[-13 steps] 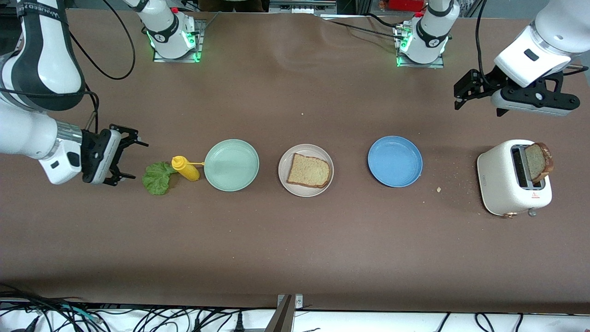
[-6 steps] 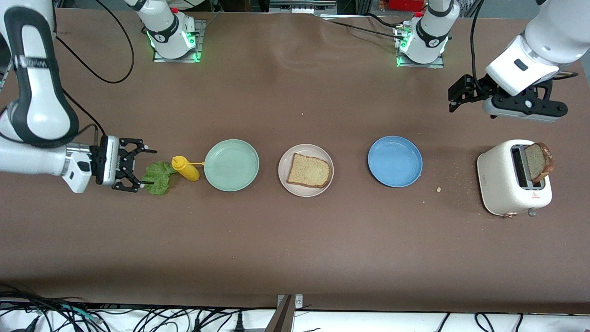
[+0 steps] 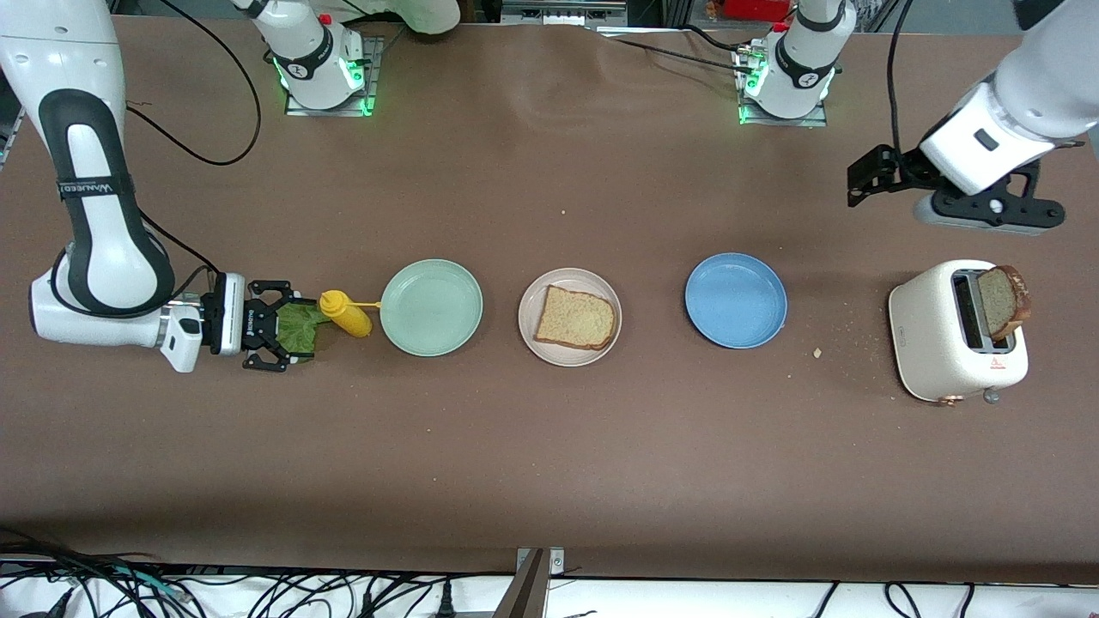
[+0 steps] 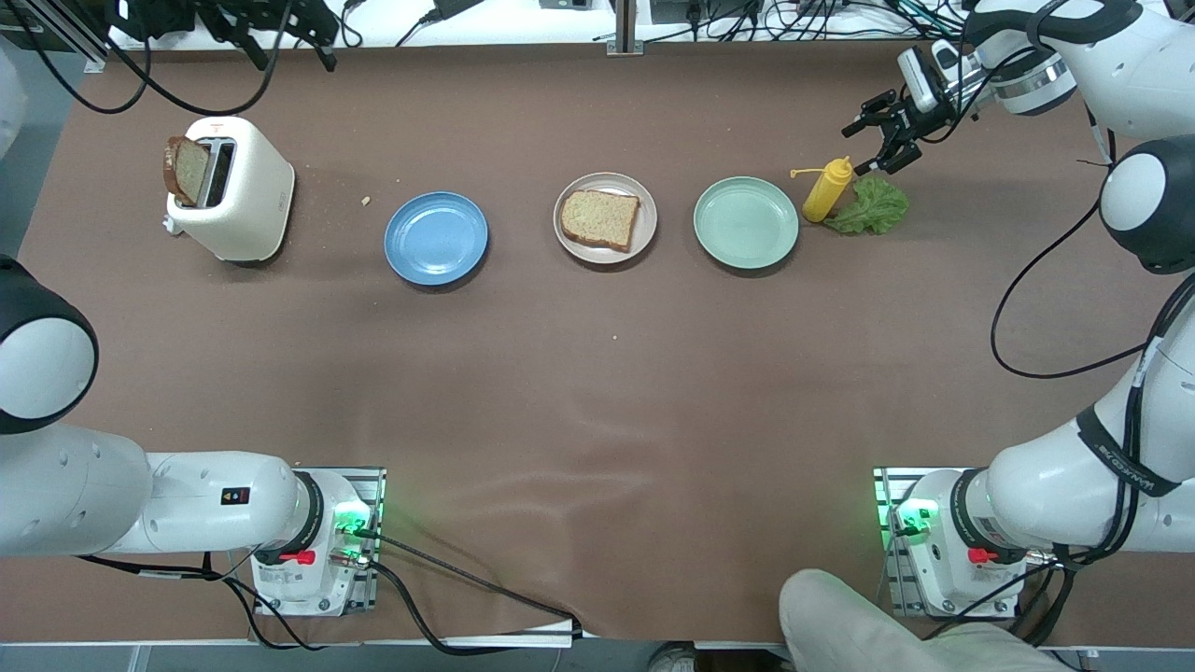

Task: Make sandwich in beige plate with both arms
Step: 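Grasp the yellow mustard bottle with the right gripper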

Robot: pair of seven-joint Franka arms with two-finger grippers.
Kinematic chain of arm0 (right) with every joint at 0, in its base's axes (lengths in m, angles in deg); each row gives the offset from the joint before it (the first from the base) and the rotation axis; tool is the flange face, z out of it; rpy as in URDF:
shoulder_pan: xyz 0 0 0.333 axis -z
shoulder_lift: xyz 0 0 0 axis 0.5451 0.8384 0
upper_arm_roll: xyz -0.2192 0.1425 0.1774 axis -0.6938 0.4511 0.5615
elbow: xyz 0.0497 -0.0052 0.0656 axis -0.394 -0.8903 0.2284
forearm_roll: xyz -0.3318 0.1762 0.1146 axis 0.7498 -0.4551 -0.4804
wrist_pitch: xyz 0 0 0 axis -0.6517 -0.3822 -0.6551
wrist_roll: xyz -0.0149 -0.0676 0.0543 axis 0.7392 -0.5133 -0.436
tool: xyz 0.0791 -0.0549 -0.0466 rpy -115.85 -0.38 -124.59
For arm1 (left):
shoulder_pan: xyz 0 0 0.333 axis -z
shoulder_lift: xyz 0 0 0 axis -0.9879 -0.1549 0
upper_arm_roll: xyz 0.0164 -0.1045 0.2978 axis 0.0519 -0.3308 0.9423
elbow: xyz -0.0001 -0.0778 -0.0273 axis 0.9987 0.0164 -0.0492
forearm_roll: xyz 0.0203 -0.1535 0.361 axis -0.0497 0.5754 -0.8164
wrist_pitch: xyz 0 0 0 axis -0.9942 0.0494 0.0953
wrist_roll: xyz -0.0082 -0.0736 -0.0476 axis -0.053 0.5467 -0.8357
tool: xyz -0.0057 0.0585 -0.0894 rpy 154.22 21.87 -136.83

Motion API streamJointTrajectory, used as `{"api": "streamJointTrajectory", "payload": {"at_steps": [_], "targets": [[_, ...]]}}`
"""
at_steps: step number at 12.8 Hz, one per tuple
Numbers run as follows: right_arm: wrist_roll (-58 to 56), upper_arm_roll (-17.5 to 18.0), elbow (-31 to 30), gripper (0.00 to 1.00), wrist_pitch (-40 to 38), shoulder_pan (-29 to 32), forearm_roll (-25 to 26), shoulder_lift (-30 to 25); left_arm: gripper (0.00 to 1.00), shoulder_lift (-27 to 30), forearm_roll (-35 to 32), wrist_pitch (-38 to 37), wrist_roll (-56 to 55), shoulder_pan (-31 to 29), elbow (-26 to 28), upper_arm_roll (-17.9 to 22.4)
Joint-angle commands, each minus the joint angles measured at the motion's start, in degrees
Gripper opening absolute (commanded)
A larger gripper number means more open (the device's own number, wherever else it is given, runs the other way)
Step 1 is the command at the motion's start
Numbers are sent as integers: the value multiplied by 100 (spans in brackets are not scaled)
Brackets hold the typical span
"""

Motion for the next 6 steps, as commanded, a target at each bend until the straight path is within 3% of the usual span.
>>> {"api": "streamJointTrajectory", "payload": {"at_steps": [1,4,6], "targets": [[-512,78,20,100,152,22,-245,208,100,134,156,-227,171,-210,-102,-56],[-706,78,-173,100,232,22,-324,243,100,-172,321,-289,207,-263,-136,-30],[-881,87,-393,100,223,22,-526,278,100,29,297,-333,190,-325,-364,-56]]}}
